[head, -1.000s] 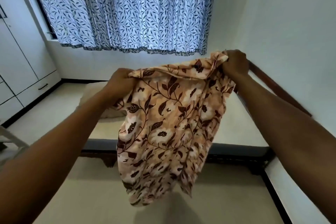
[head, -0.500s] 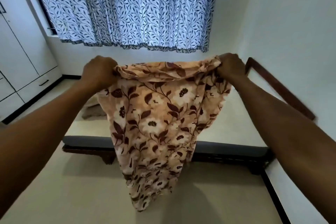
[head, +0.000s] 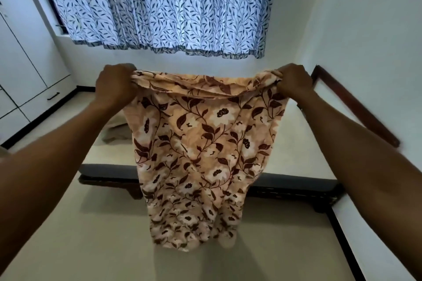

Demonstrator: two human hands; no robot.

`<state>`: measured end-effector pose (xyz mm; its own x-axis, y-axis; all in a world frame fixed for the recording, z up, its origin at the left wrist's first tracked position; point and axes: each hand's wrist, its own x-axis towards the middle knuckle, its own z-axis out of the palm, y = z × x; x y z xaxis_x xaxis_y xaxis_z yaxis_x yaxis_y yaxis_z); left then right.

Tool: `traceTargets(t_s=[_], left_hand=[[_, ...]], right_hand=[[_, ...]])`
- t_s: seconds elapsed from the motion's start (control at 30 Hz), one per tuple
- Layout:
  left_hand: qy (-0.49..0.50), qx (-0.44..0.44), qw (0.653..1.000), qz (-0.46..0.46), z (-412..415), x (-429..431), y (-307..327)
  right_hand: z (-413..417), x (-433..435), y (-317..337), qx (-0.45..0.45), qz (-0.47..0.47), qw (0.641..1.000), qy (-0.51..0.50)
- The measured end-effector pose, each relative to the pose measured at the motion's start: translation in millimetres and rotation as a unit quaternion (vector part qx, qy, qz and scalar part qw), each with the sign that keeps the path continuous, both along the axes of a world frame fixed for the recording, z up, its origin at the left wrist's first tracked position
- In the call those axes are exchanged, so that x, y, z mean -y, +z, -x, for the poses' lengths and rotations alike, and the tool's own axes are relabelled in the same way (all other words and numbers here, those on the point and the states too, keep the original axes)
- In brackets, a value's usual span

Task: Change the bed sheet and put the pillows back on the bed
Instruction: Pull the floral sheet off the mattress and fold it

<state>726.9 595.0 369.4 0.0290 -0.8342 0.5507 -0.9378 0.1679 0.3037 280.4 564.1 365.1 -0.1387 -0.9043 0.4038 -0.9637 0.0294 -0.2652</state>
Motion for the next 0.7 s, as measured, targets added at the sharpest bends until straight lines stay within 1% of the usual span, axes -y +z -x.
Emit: traceTargets(t_s=[0.03, 0.1, 0.13, 0.17, 0.2, 0.23, 0.27, 0.3, 0.33, 0.37, 0.4, 0.43, 0.47, 0.5, 0.53, 0.57, 0.6, 0.67, 0.7], left_hand=[[-0.004, 0.001, 1.0, 0.005, 2, 0, 1], [-0.02, -0.009, 1.0, 0.008, 5, -1, 2], [-0.026, -0.017, 0.999, 0.011, 4, -2, 3], [-0.028, -0.02, 0.999, 0.014, 2, -2, 4], [-0.029, -0.017, 0.999, 0.015, 0, 0, 4], [-0.029, -0.013, 0.999, 0.007, -4, 1, 4], [-0.031, -0.01, 0.999, -0.006, -7, 1, 3], [-0.038, -0.003, 0.999, -0.023, -10, 2, 1], [-0.05, 0.013, 0.998, -0.045, -10, 2, 0], [-0.062, 0.04, 0.995, -0.066, -7, 0, -3], [-0.069, 0.07, 0.992, -0.081, -2, -3, -6], [-0.072, 0.089, 0.99, -0.081, 3, -5, -8], [-0.068, 0.09, 0.991, -0.07, 5, -6, -8], [-0.056, 0.082, 0.994, -0.053, 5, -7, -6], [-0.041, 0.071, 0.996, -0.04, 0, -7, -3], [-0.028, 0.061, 0.997, -0.029, -6, -8, -1], [-0.015, 0.051, 0.998, -0.021, -13, -7, 0], [0.014, 0.024, 0.999, -0.021, -22, -8, 0], [0.021, 0.01, 1.0, -0.019, -23, -9, -1]], right_hand=[[1, 0, -1, 0.024, 0.0, 1.0, -0.01], [5, 2, -8, 0.076, 0.054, 0.995, -0.035], [4, 5, -10, 0.086, 0.053, 0.994, -0.029], [3, 5, -11, 0.081, -0.008, 0.997, 0.004], [3, 5, -10, 0.075, -0.12, 0.989, 0.053], [8, 2, -8, 0.056, -0.246, 0.964, 0.087], [15, -1, -6, 0.021, -0.317, 0.943, 0.101], [21, -3, -4, -0.01, -0.337, 0.937, 0.089], [27, -3, -6, -0.035, -0.285, 0.956, 0.064], [30, -5, -8, -0.05, -0.159, 0.986, 0.029], [29, -9, -12, -0.041, -0.034, 0.999, -0.012], [24, -13, -15, -0.012, 0.049, 0.998, -0.034], [17, -16, -16, 0.019, 0.093, 0.995, -0.032], [11, -16, -15, 0.055, 0.096, 0.994, -0.023], [9, -17, -14, 0.09, 0.078, 0.993, -0.011], [10, -17, -12, 0.112, 0.049, 0.993, 0.003], [12, -20, -8, 0.113, 0.013, 0.993, 0.024], [18, -25, 1, 0.118, -0.09, 0.985, 0.09], [21, -27, 6, 0.14, -0.168, 0.967, 0.132]])
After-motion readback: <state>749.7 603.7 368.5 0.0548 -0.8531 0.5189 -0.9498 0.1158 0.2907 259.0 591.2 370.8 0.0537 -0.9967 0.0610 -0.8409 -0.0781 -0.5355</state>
